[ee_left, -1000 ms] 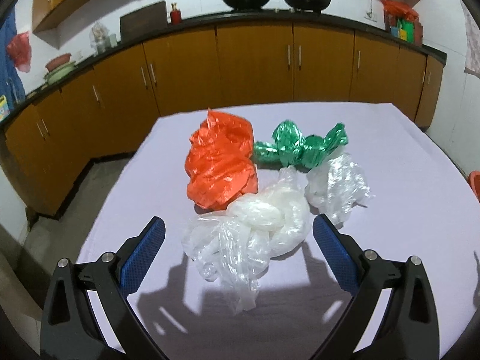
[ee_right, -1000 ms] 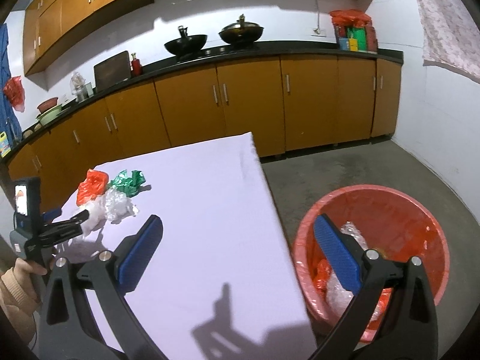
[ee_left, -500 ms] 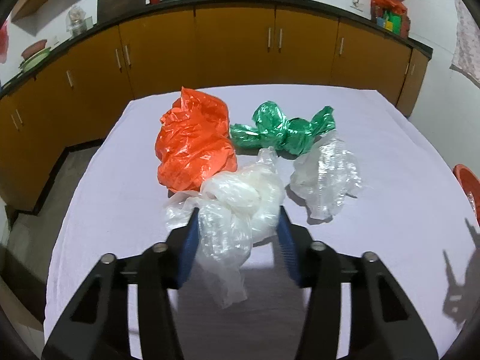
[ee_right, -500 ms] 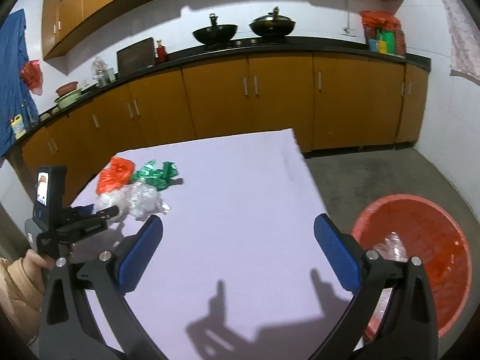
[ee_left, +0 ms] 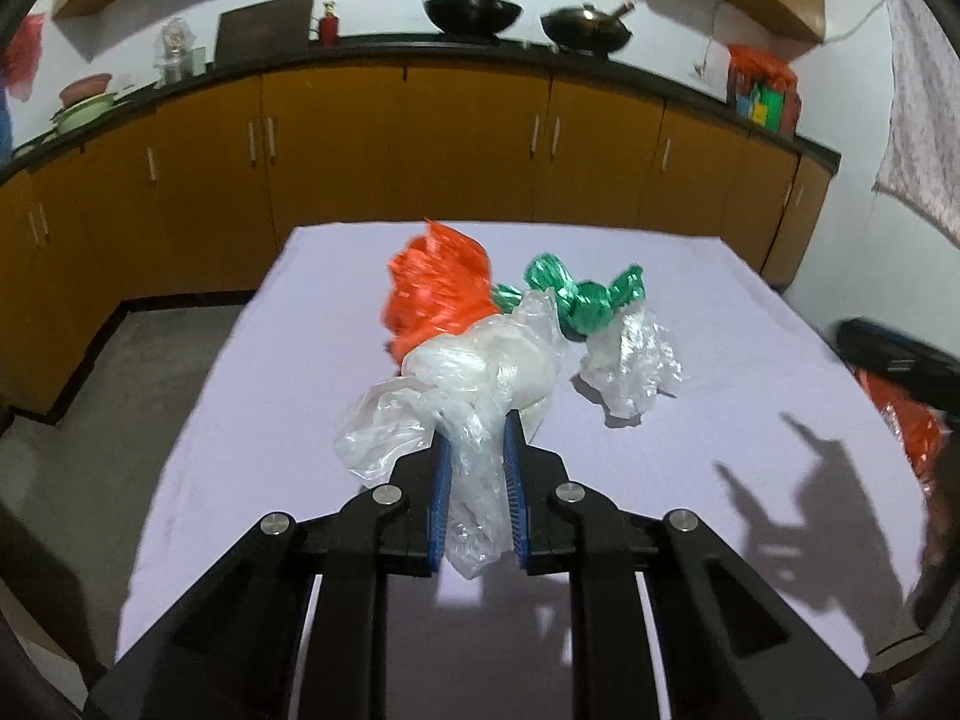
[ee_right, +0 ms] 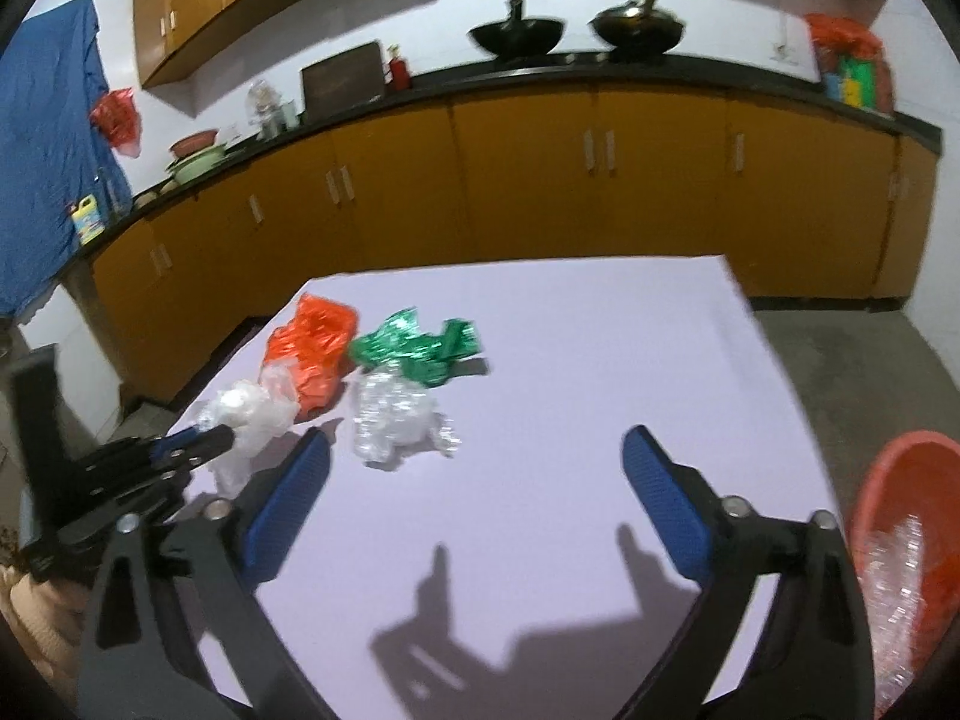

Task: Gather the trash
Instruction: 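Grasp the crumpled clear plastic bag with the right gripper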

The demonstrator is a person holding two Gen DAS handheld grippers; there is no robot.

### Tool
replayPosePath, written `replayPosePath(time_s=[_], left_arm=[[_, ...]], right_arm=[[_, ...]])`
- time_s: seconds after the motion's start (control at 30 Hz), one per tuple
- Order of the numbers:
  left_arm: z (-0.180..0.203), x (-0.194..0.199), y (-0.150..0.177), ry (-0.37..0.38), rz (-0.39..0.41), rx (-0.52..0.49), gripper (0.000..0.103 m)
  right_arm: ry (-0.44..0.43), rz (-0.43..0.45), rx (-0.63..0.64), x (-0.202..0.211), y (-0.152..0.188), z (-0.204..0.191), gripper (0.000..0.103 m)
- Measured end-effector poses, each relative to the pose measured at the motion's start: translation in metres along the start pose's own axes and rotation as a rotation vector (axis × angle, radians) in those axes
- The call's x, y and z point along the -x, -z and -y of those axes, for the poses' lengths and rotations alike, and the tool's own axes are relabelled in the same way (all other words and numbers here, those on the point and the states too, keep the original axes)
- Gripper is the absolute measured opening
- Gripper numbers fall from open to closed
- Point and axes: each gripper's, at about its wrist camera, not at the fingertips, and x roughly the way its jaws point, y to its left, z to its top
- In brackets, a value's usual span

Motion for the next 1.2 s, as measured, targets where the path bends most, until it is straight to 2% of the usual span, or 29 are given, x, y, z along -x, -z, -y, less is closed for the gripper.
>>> replayPosePath(time_s=[0.1, 0.27, 0.57, 0.63, 0.67, 0.7, 0.77, 0.87, 1.1, 1.2], left_arm=[[-0.01, 0.007, -0.004, -0.011, 0.023, 0.031, 0.017], [-0.024, 0.011, -0.008, -0.055, 0.056, 0.057, 0.017], [-0.04, 0.007, -0.007, -0.084, 0.058, 0.093, 0.017], [-0.04, 0.006, -0.007, -0.083, 0.057, 0.097, 0.017], [-0.04, 0.006, -0.008, -0.083, 0.057, 0.098, 0.017], [-0.039, 0.005, -0.008, -0.081, 0.058, 0.098, 0.017], [-0.037, 0.006, -0.009, -0.077, 0.058, 0.097, 0.017], [-0.034, 0.008, -0.009, -0.07, 0.062, 0.093, 0.017], [-0.02, 0.017, -0.011, -0.04, 0.075, 0.082, 0.017], [-0.009, 0.021, -0.012, -0.019, 0.083, 0.074, 0.017]], right_arm=[[-0.027, -0.047, 0.007, -0.028, -0.007, -0.012, 0.077], [-0.03, -0.111, 0.031, -0.072, -0.011, -0.031, 0.069], [-0.015, -0.155, 0.072, -0.111, -0.008, -0.046, 0.068], [-0.009, -0.169, 0.086, -0.116, -0.006, -0.047, 0.061], [-0.01, -0.181, 0.09, -0.118, -0.005, -0.047, 0.048], [-0.014, -0.196, 0.091, -0.12, -0.004, -0.046, 0.04], [-0.023, -0.202, 0.083, -0.12, -0.002, -0.043, 0.033], [-0.018, -0.19, 0.079, -0.111, 0.0, -0.039, 0.028], [-0.009, -0.147, 0.021, -0.074, 0.004, -0.014, 0.026], [0.02, -0.117, 0.025, -0.051, 0.008, -0.004, 0.026]])
